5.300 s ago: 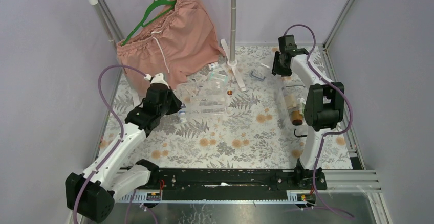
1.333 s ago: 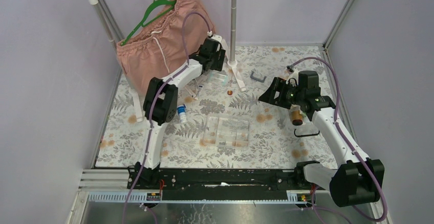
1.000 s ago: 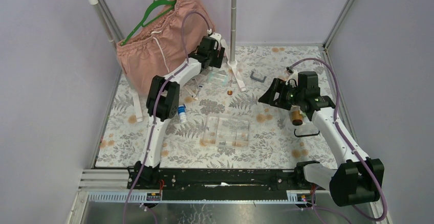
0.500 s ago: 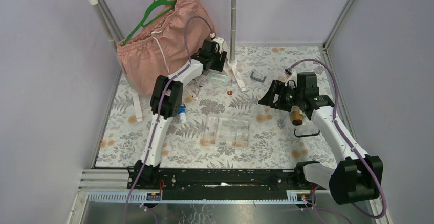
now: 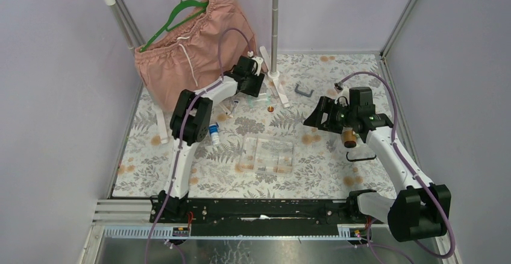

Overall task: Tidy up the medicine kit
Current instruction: Adjust the medical item at the center of the board.

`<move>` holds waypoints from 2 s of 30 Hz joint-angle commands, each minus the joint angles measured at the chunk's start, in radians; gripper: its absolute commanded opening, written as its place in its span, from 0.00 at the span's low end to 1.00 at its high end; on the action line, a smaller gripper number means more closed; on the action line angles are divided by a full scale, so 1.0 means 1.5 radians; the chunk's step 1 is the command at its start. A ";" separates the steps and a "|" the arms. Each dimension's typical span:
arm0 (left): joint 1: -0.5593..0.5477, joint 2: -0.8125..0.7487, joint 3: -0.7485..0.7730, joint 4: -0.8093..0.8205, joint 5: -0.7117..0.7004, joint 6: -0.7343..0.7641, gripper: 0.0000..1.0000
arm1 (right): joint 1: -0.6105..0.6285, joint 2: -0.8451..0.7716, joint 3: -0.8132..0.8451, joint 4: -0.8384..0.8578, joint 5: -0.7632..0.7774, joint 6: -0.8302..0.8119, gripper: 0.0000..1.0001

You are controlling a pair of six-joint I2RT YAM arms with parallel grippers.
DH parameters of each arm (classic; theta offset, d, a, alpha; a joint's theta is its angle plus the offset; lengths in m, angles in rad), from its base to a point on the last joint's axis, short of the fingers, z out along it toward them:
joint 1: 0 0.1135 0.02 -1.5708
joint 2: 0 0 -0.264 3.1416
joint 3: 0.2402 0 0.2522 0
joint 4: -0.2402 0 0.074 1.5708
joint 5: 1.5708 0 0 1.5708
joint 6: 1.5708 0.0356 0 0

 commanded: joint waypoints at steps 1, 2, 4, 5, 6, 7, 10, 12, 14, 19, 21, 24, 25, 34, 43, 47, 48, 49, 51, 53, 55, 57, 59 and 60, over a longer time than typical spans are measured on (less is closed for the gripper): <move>-0.021 -0.068 -0.051 -0.023 0.007 0.010 0.65 | 0.003 -0.029 -0.012 0.001 -0.019 -0.006 0.84; -0.026 -0.078 -0.066 -0.024 0.008 0.008 0.65 | 0.003 -0.031 -0.014 0.001 -0.020 -0.006 0.84; -0.034 -0.100 -0.097 -0.024 0.015 0.000 0.63 | 0.003 -0.037 -0.020 0.002 -0.019 -0.004 0.84; -0.038 -0.109 -0.111 -0.024 0.018 -0.004 0.63 | 0.003 -0.039 -0.022 0.002 -0.019 -0.003 0.85; -0.041 -0.120 -0.126 -0.024 0.018 -0.008 0.62 | 0.003 -0.041 -0.023 0.002 -0.020 -0.002 0.85; -0.043 -0.130 -0.139 -0.022 0.017 -0.014 0.62 | 0.003 -0.043 -0.023 0.002 -0.019 -0.001 0.85; -0.042 -0.159 -0.161 -0.016 -0.012 -0.025 0.62 | 0.003 -0.048 -0.021 0.002 -0.019 0.003 0.85; -0.037 -0.175 -0.146 -0.025 -0.038 -0.031 0.65 | 0.003 -0.052 -0.019 0.000 -0.019 0.005 0.85; -0.026 -0.186 -0.126 -0.032 -0.041 -0.048 0.67 | 0.003 -0.052 -0.019 0.000 -0.018 0.006 0.85; 0.012 -0.179 -0.081 -0.003 0.000 -0.079 0.71 | 0.003 -0.055 -0.022 0.000 -0.018 0.012 0.85; 0.014 -0.149 -0.041 -0.001 0.014 -0.065 0.72 | 0.003 -0.056 -0.023 0.001 -0.017 0.012 0.85; 0.013 -0.105 0.006 0.020 0.040 -0.034 0.73 | 0.003 -0.052 -0.021 -0.005 -0.015 0.010 0.85; 0.013 -0.090 0.018 0.029 0.039 -0.025 0.73 | 0.003 -0.052 -0.019 -0.007 -0.014 0.009 0.85; 0.014 0.000 0.100 0.073 0.075 0.010 0.75 | 0.003 -0.029 -0.015 -0.011 -0.012 0.004 0.86; 0.011 0.068 0.141 0.060 0.076 0.010 0.73 | 0.003 0.008 -0.005 0.000 -0.011 0.008 0.86; 0.009 0.074 0.135 0.053 0.077 0.010 0.70 | 0.003 0.019 -0.002 0.003 -0.012 0.010 0.86; 0.007 0.072 0.131 0.050 0.077 0.022 0.68 | 0.003 0.021 -0.001 0.002 -0.012 0.009 0.86; 0.004 0.069 0.126 0.047 0.076 0.026 0.67 | 0.003 0.022 -0.001 0.002 -0.012 0.008 0.86; -0.001 0.059 0.105 0.044 0.071 0.028 0.64 | 0.003 0.023 -0.002 0.001 -0.011 0.007 0.86; -0.008 0.041 0.077 0.044 0.068 0.028 0.61 | 0.003 0.021 -0.004 0.001 -0.011 0.008 0.86; -0.013 0.022 0.047 0.043 0.061 0.027 0.56 | 0.003 0.019 -0.006 0.004 -0.013 0.008 0.87; -0.018 0.002 0.014 0.043 0.055 0.025 0.54 | 0.003 0.019 -0.009 0.007 -0.015 0.007 0.87; -0.023 -0.018 -0.016 0.037 0.048 0.021 0.53 | 0.003 0.019 -0.012 0.006 -0.018 0.007 0.87; -0.026 -0.028 -0.033 0.032 0.042 0.017 0.52 | 0.003 0.019 -0.014 0.008 -0.020 0.007 0.87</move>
